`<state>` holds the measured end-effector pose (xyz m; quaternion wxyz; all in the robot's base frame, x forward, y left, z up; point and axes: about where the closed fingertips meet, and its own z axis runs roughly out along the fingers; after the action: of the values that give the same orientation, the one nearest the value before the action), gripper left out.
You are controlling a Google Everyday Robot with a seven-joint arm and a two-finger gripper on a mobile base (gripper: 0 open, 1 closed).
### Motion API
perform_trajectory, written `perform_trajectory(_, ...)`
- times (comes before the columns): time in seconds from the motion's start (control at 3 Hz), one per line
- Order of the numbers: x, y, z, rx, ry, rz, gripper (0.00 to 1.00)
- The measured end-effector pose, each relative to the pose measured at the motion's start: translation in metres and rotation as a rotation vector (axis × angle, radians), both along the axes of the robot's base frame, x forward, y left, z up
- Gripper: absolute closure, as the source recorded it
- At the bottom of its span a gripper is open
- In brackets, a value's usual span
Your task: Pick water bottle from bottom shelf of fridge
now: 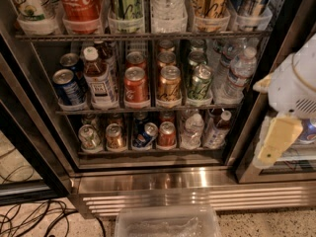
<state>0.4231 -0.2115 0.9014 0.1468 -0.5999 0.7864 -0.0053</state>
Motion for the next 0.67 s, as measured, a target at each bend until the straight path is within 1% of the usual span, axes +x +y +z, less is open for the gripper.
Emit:
perform_trajectory(0.33,-0.016,0.01,-0.08,0.072,0.011,0.052,0.0)
perform_trajectory(0.67,-0.019,0.017,-0.152,0.154,-0.049,0.144,0.0)
